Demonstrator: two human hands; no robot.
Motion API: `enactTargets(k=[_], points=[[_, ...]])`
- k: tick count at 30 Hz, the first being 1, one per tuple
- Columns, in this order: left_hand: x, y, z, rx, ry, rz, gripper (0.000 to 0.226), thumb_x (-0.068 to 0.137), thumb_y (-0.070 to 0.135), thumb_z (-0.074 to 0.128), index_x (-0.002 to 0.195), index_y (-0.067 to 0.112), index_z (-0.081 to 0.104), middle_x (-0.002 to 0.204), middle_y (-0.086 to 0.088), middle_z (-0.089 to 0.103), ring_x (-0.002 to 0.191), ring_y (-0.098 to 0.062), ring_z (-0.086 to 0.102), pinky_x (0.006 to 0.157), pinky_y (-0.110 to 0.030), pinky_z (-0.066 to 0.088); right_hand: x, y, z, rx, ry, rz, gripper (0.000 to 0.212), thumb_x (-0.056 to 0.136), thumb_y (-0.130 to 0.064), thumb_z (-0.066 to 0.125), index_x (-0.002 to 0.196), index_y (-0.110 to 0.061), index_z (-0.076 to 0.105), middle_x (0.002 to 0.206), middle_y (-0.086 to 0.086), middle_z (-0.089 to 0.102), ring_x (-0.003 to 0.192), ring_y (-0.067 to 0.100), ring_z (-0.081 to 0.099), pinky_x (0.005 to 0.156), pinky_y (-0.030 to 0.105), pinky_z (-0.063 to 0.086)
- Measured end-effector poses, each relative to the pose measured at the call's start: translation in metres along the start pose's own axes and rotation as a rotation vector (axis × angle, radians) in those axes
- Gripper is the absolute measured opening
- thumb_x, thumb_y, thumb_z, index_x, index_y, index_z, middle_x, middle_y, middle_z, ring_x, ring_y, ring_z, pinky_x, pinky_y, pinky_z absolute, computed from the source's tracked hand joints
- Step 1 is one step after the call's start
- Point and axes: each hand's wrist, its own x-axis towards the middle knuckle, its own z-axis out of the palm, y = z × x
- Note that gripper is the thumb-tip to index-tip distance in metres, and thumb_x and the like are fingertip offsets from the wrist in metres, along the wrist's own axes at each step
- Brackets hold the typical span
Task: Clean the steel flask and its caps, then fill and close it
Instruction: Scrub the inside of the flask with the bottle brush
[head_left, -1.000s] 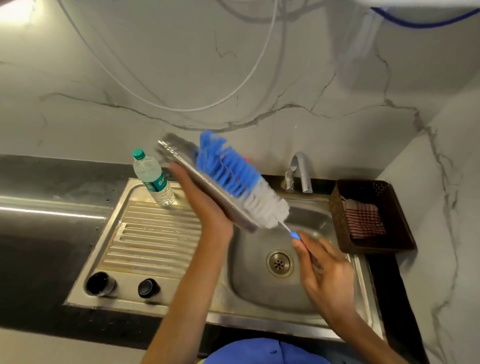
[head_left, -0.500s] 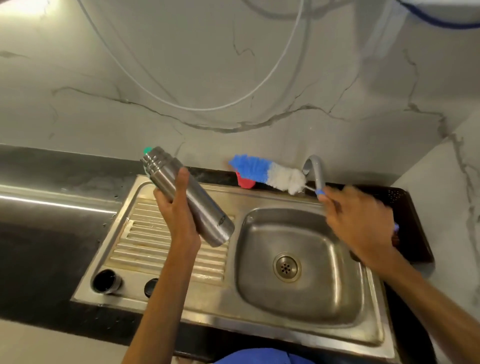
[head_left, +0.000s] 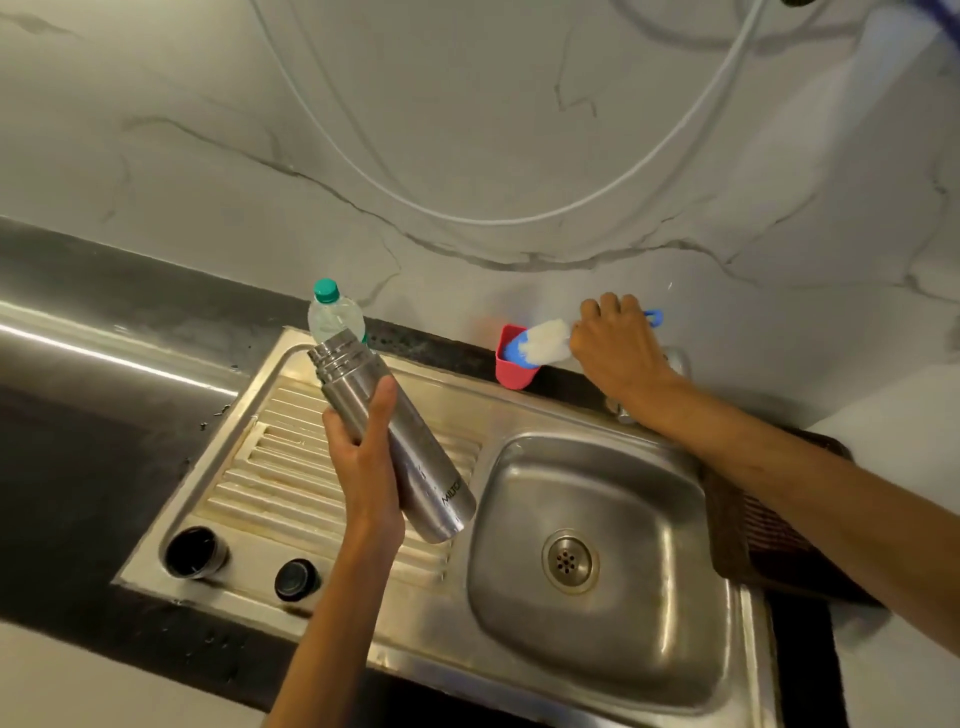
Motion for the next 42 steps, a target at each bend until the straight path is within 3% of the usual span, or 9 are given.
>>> enactTargets(k=[5, 11, 16, 19, 21, 25, 32, 37, 42], points=[[0.003, -0.007, 0.001, 0.010, 0.026, -0.018, 0.078, 0.080, 0.063, 0.076, 0.148, 0.039, 0.046, 0.128, -0.005, 0.069, 0.114, -0.028, 0.072, 0.102, -0.057, 0.058, -0.008, 0.028, -0.016, 0.099, 0.051, 0.045, 0.016, 0.097, -0.024, 0.062, 0.109, -0.017, 0.069, 0.100, 0.005, 0.059, 0.094, 0.021, 0.058, 0.084, 0.035, 0.045], [-0.005, -0.016, 0.028, 0.039, 0.030, 0.008, 0.083, 0.083, 0.074, 0.070, 0.154, 0.044, 0.040, 0.129, -0.001, 0.068, 0.116, -0.024, 0.070, 0.099, -0.052, 0.059, -0.044, 0.086, 0.017, 0.599, -0.004, 0.377, 0.027, 0.101, -0.036, 0.053, 0.098, -0.024, 0.076, 0.081, 0.001, 0.060, 0.068, 0.020, 0.052, 0.071, 0.035, 0.038], [-0.009, -0.023, 0.070, 0.020, -0.053, -0.106, 0.079, 0.089, 0.072, 0.065, 0.156, 0.041, 0.038, 0.134, 0.007, 0.064, 0.119, -0.016, 0.065, 0.088, -0.034, 0.055, -0.108, 0.117, 0.037, 1.093, -0.091, 0.480, 0.029, 0.096, -0.057, 0.064, 0.112, -0.039, 0.080, 0.119, 0.000, 0.076, 0.109, 0.032, 0.068, 0.089, 0.041, 0.051], [-0.007, -0.024, 0.097, -0.061, -0.091, -0.176, 0.064, 0.097, 0.061, 0.063, 0.151, 0.031, 0.045, 0.126, 0.003, 0.068, 0.105, -0.014, 0.070, 0.078, -0.030, 0.056, -0.154, 0.122, 0.036, 1.386, -0.064, 0.528, 0.023, 0.091, -0.057, 0.070, 0.107, -0.043, 0.080, 0.119, -0.009, 0.076, 0.118, 0.024, 0.066, 0.104, 0.046, 0.051], [-0.004, -0.022, 0.115, -0.124, -0.124, -0.187, 0.071, 0.094, 0.066, 0.065, 0.152, 0.030, 0.045, 0.131, -0.003, 0.070, 0.110, -0.018, 0.072, 0.094, -0.041, 0.059, -0.192, 0.113, 0.033, 1.501, -0.027, 0.587, 0.006, 0.088, -0.059, 0.070, 0.090, -0.059, 0.076, 0.103, -0.017, 0.076, 0.107, 0.018, 0.069, 0.100, 0.045, 0.053], [-0.011, -0.013, 0.148, -0.230, -0.231, -0.182, 0.091, 0.079, 0.081, 0.069, 0.153, 0.032, 0.047, 0.136, -0.007, 0.071, 0.118, -0.026, 0.073, 0.109, -0.051, 0.053, -0.252, 0.070, 0.029, 1.571, 0.078, 0.655, 0.034, 0.090, -0.055, 0.069, 0.080, -0.084, 0.056, 0.077, -0.015, 0.075, 0.078, 0.007, 0.071, 0.070, 0.036, 0.057], [-0.071, -0.009, 0.185, -0.230, -0.371, -0.138, 0.076, 0.085, 0.077, 0.067, 0.143, 0.028, 0.058, 0.130, -0.005, 0.075, 0.115, -0.025, 0.075, 0.094, -0.045, 0.062, -0.260, 0.026, 0.028, 1.651, 0.402, 0.731, 0.017, 0.094, -0.051, 0.065, 0.109, -0.056, 0.072, 0.090, -0.023, 0.074, 0.084, 0.004, 0.071, 0.076, 0.044, 0.061], [-0.051, 0.023, 0.180, -0.277, -0.271, -0.027, 0.074, 0.096, 0.078, 0.049, 0.147, 0.023, 0.053, 0.129, -0.013, 0.074, 0.112, -0.029, 0.076, 0.092, -0.046, 0.063, -0.283, 0.015, 0.042, 1.667, 0.481, 0.811, 0.021, 0.091, -0.047, 0.069, 0.101, -0.065, 0.070, 0.083, -0.008, 0.069, 0.074, 0.012, 0.067, 0.067, 0.044, 0.060], [-0.090, 0.001, 0.175, -0.157, -0.331, -0.057, 0.070, 0.094, 0.082, 0.046, 0.141, 0.033, 0.063, 0.127, -0.002, 0.076, 0.116, -0.024, 0.074, 0.102, -0.049, 0.058, -0.265, 0.009, 0.033, 1.721, 0.602, 0.755, 0.033, 0.085, -0.017, 0.084, 0.112, -0.035, 0.078, 0.091, -0.010, 0.068, 0.084, 0.011, 0.067, 0.068, 0.020, 0.055]])
